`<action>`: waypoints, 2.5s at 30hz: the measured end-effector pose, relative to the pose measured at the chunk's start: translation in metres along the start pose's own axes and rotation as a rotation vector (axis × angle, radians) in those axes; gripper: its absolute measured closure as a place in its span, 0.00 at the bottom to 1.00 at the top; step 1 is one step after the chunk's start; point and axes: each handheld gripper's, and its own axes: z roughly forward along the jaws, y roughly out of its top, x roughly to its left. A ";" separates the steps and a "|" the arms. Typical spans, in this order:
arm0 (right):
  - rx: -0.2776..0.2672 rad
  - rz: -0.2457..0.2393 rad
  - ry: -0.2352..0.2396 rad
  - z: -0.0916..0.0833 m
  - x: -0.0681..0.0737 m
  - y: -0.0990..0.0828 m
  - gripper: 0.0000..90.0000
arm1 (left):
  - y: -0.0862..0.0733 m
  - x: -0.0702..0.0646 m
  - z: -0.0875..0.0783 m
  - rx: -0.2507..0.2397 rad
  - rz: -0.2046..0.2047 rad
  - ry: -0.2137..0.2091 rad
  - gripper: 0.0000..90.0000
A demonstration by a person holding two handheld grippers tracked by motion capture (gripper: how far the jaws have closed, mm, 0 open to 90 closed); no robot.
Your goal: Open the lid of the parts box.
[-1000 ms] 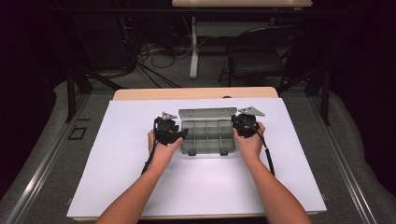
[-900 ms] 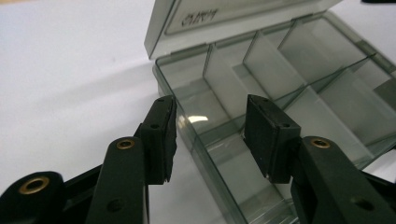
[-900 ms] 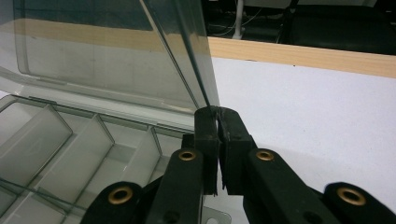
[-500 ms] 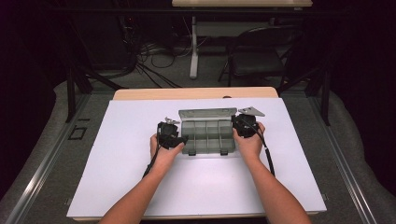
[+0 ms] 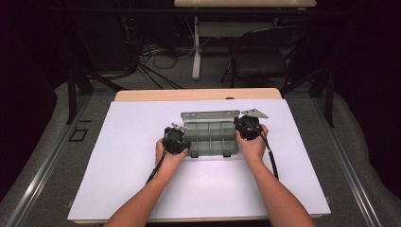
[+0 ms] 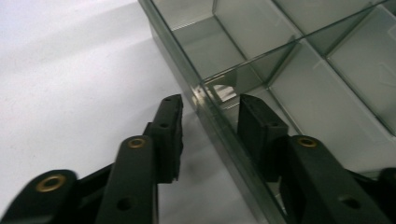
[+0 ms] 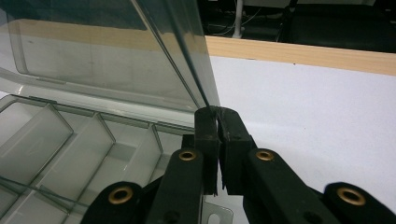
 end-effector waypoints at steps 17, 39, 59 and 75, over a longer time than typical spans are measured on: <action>-0.026 0.020 -0.008 0.003 0.000 0.000 0.97 | -0.001 0.000 0.000 -0.010 -0.011 0.010 0.74; 0.030 0.056 -0.049 0.019 0.000 0.020 0.99 | -0.001 0.000 0.001 -0.009 -0.015 -0.001 0.74; 0.137 0.094 -0.068 0.042 -0.005 0.040 1.00 | -0.001 0.000 0.001 -0.010 -0.025 0.002 0.75; 0.149 0.121 -0.068 0.054 -0.008 0.040 1.00 | -0.002 0.000 0.001 -0.016 -0.032 0.002 0.75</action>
